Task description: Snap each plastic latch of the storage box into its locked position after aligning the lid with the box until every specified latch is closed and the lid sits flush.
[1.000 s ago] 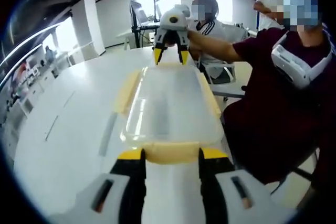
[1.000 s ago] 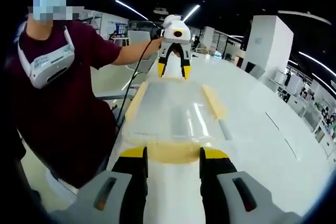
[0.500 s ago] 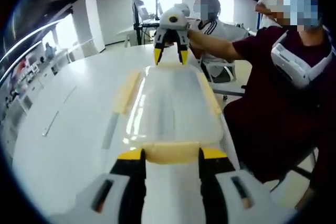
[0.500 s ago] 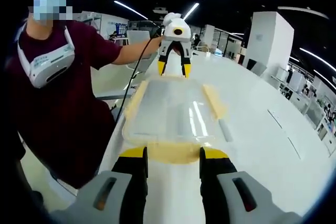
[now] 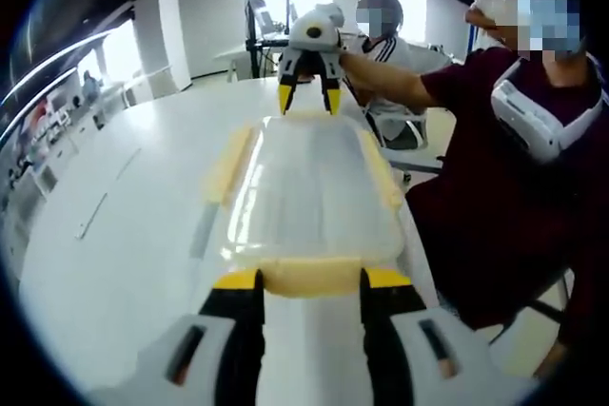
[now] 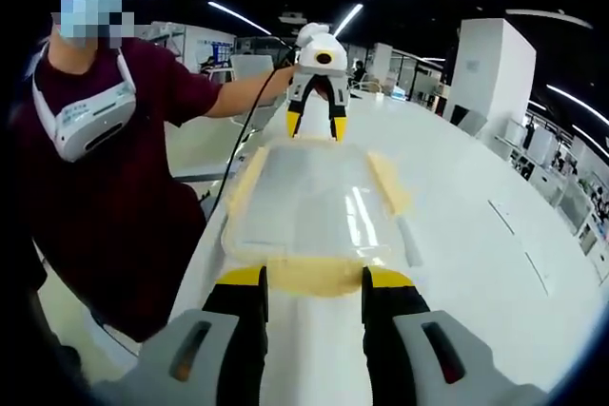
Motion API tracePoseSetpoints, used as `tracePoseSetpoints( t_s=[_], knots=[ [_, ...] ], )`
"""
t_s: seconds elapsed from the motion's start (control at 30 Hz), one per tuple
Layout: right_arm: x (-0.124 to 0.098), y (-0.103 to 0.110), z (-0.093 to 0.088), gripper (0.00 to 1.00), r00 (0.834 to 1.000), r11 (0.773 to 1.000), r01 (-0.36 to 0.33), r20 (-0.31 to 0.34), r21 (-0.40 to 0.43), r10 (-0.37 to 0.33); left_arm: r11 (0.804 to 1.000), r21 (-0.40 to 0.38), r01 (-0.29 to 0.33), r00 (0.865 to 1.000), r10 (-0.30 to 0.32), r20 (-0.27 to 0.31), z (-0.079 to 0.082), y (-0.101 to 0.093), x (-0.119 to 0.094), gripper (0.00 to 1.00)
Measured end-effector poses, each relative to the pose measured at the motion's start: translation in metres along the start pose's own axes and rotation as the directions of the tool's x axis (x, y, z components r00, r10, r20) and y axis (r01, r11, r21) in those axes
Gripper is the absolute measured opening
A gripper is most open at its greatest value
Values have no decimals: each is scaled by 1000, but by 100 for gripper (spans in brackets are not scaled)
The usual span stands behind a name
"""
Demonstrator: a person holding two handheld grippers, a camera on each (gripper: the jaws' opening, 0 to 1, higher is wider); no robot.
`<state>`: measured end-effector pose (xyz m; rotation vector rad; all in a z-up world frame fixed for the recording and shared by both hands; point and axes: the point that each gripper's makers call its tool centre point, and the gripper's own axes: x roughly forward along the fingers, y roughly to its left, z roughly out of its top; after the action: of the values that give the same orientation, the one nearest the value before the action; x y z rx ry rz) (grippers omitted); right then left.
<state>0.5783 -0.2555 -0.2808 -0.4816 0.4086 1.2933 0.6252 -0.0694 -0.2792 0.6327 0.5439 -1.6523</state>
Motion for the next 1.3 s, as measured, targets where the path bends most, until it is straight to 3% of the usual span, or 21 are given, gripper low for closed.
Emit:
tracePoseSetpoints(
  t_s=[1.3],
  knots=[
    [2,-41,-7,37,1000,999,-5,21,46,4,999,-26,25,1000,-25,-7,3,39,3,38]
  ],
)
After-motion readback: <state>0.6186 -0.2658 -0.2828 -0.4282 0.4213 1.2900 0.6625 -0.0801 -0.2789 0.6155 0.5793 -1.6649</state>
